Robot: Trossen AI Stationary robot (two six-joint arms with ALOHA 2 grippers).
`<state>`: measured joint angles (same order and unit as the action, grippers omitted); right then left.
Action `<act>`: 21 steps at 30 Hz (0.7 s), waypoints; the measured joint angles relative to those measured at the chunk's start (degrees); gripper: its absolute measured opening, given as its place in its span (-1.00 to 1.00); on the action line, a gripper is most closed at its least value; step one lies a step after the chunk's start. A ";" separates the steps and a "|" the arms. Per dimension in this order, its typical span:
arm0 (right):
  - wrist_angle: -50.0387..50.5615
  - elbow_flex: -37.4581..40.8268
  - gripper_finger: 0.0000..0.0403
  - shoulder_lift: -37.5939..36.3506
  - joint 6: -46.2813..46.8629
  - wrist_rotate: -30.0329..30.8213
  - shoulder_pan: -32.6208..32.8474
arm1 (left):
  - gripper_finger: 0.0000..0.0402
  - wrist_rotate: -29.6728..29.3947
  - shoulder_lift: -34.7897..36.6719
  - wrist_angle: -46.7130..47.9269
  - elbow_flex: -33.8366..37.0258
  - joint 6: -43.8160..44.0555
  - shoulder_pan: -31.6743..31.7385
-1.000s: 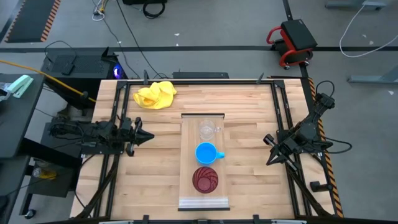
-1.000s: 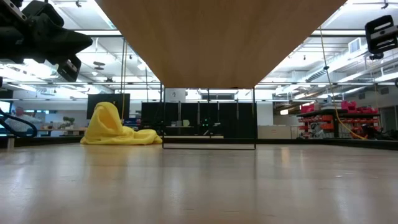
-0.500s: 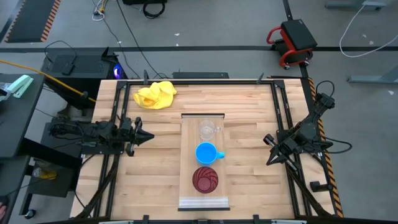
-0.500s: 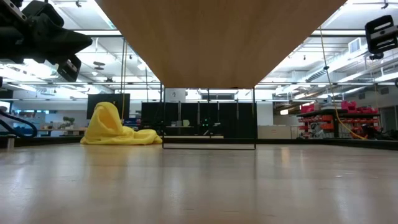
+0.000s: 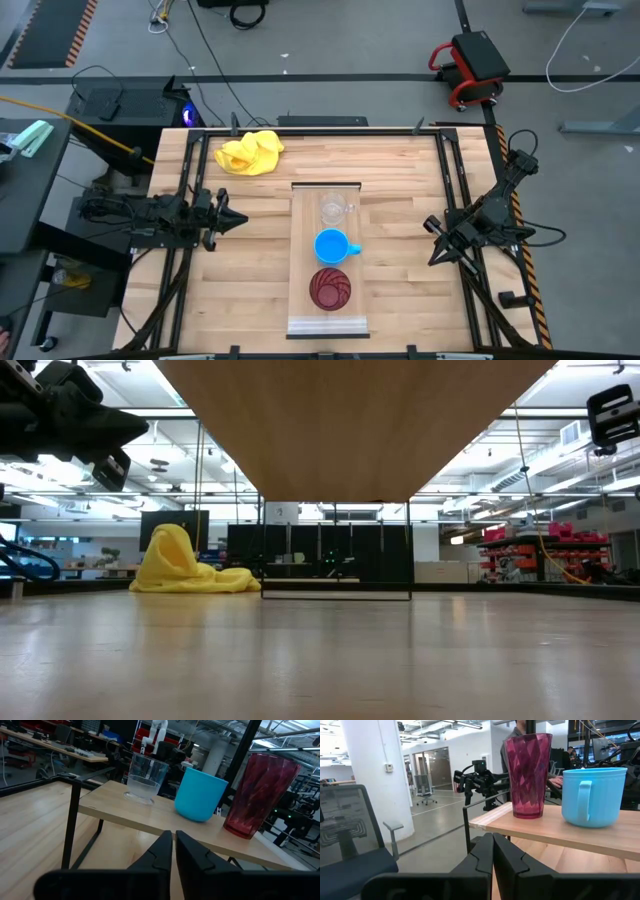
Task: Stack small to large cups/mugs on shelf
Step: Return to Home Position
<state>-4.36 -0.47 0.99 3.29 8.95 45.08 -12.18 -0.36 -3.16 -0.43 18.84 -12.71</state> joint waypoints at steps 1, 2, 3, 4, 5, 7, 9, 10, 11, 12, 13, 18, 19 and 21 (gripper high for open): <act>0.00 0.00 -0.92 0.00 0.00 0.00 0.00 | -0.86 -0.01 0.00 0.00 0.00 0.01 -0.01; 0.00 0.00 -0.92 0.00 0.00 0.00 0.00 | -0.87 0.00 0.00 0.00 0.00 0.01 0.00; 0.00 0.00 -0.92 0.00 0.02 0.00 0.00 | -0.88 -0.01 0.00 0.00 0.00 0.01 -0.01; 0.00 0.00 -0.92 0.00 0.00 0.00 0.00 | -0.88 -0.01 0.00 0.00 0.00 -0.01 -0.02; 0.00 0.00 -0.92 -0.01 0.01 0.00 0.00 | -0.88 0.01 0.00 0.00 0.00 0.01 0.00; 0.00 0.00 -0.92 0.00 0.00 0.00 0.01 | -0.88 0.00 0.00 0.00 0.00 0.00 -0.01; 0.00 0.00 -0.92 -0.01 0.00 0.00 0.00 | -0.87 0.00 0.00 0.00 0.00 0.01 0.00; 0.00 0.00 -0.92 0.00 0.01 0.00 0.01 | -0.86 0.00 0.00 0.00 0.00 0.01 0.00; 0.00 0.00 -0.92 -0.01 0.02 0.00 0.01 | -0.85 0.01 0.00 0.00 0.00 -0.01 -0.02; 0.01 0.00 -0.92 0.00 0.01 0.00 0.00 | -0.84 -0.01 0.00 0.00 0.00 0.01 0.00; 0.00 0.00 -0.92 -0.01 0.00 0.00 0.01 | -0.84 -0.01 0.00 0.00 0.00 0.01 -0.02; 0.00 0.00 -0.92 -0.01 0.01 0.00 0.01 | -0.82 0.00 0.00 0.00 0.00 0.00 -0.01; 0.00 0.00 -0.92 -0.01 0.02 0.00 0.01 | -0.83 0.00 0.00 0.00 0.00 0.01 -0.01; 0.02 0.00 -0.92 -0.02 0.00 0.00 0.00 | -0.84 -0.01 0.00 0.00 0.00 -0.01 -0.02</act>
<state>-4.34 -0.47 0.98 3.30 8.95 45.08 -12.19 -0.36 -3.16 -0.43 18.83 -12.73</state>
